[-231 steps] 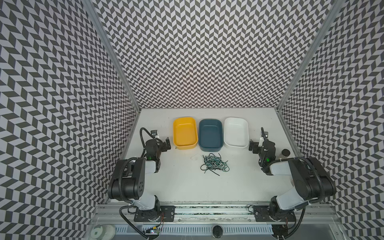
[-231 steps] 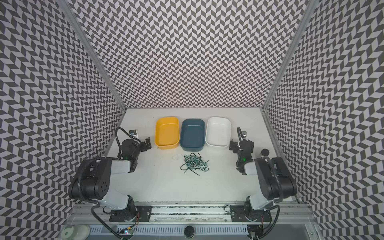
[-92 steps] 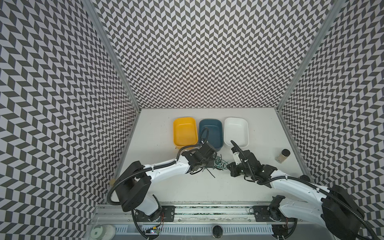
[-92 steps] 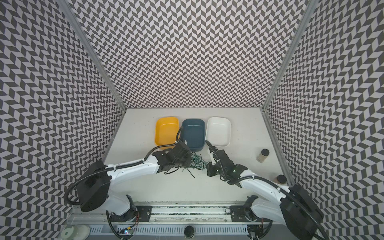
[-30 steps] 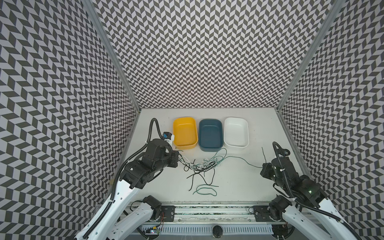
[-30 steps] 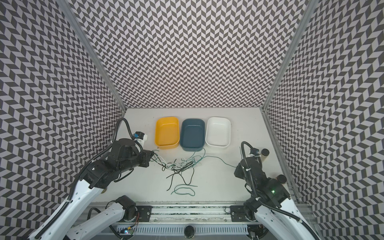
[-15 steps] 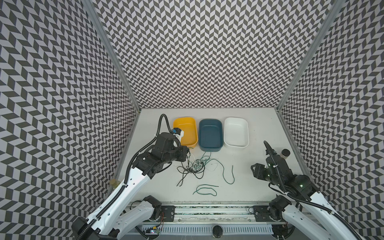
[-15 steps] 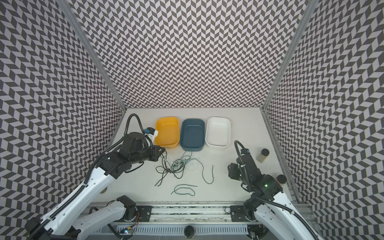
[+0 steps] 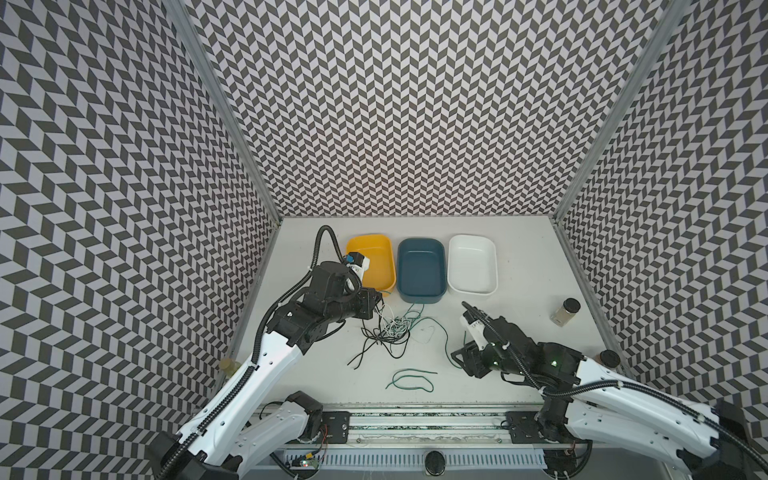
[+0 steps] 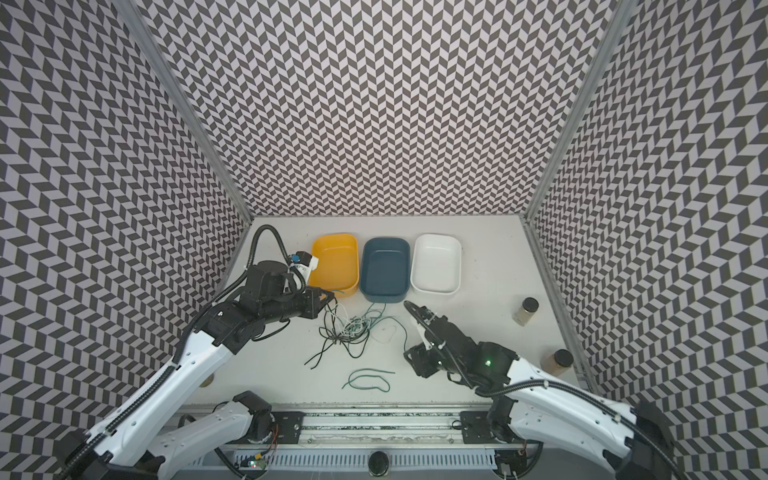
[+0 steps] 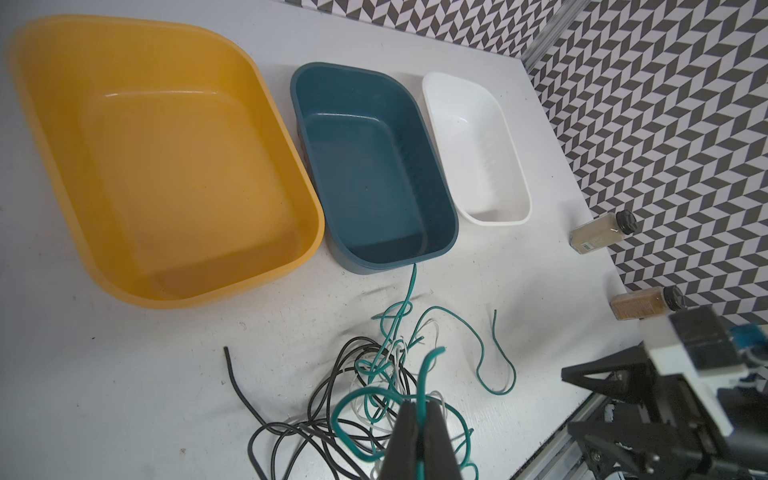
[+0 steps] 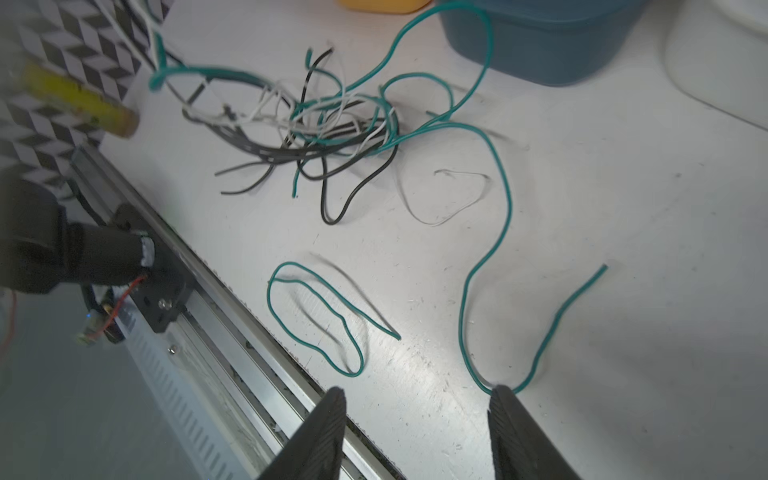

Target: Untangle the cables

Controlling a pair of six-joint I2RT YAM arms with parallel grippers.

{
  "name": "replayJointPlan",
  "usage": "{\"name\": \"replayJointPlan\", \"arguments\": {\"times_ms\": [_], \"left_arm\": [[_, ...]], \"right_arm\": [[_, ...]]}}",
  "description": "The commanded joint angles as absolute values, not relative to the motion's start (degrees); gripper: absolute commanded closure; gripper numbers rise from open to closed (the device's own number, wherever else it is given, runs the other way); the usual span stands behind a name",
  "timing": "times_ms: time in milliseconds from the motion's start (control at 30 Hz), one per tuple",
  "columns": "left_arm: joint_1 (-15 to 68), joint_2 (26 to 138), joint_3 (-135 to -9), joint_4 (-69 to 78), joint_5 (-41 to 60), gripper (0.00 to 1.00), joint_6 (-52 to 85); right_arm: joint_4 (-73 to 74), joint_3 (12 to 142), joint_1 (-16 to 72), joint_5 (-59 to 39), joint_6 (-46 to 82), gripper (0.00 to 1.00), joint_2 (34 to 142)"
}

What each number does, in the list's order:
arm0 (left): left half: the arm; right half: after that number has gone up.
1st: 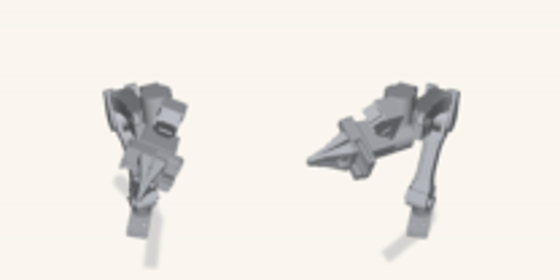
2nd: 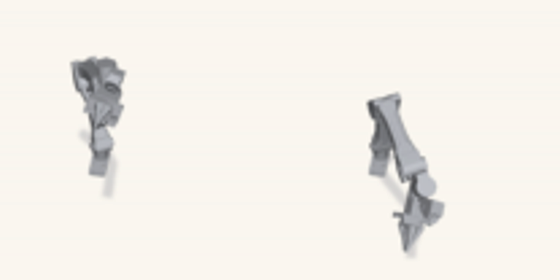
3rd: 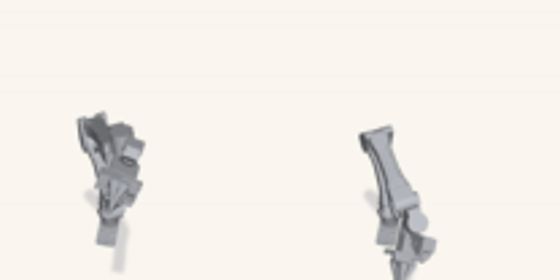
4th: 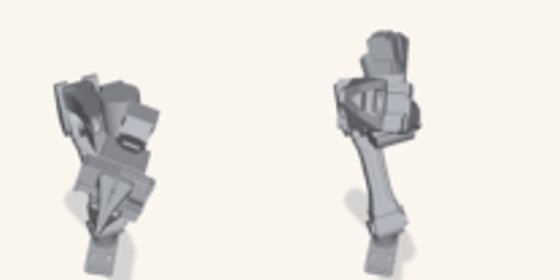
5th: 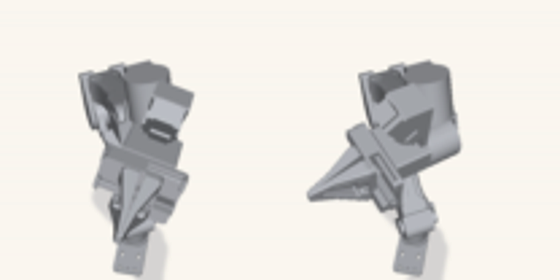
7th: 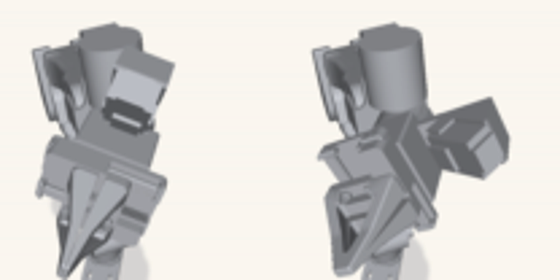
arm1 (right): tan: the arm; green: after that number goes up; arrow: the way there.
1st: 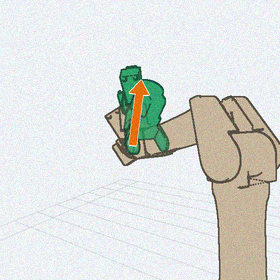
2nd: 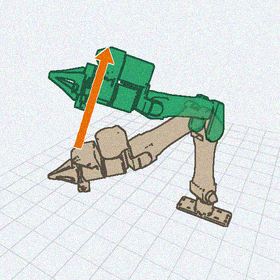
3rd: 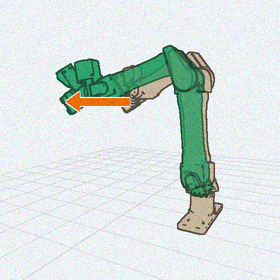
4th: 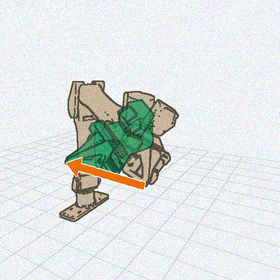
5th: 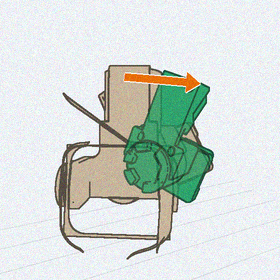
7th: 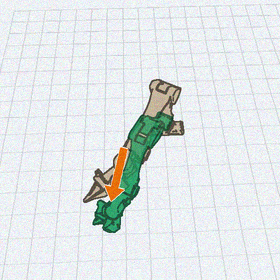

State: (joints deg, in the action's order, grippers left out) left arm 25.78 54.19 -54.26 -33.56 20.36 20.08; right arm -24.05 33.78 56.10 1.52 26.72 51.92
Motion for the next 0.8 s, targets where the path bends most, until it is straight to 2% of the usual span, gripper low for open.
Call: {"name": "replayJointPlan", "arguments": {"times_ms": [0,333,767], "left_arm": [[25.5,51.4,-52.9,-33.0,18.8,1.0,20.6],[25.5,50.6,-53.1,-36.6,12.6,1.0,20.7],[25.5,49.2,-52.9,-37.1,11.5,1.0,21.1]], "right_arm": [[-17.7,36.3,62.2,8.6,21.6,0.47,57.9],[-7.9,40.0,69.4,10.6,18.1,0.52,74.4],[-2.2,43.8,69.9,9.4,16.4,0.58,88.3]]}}
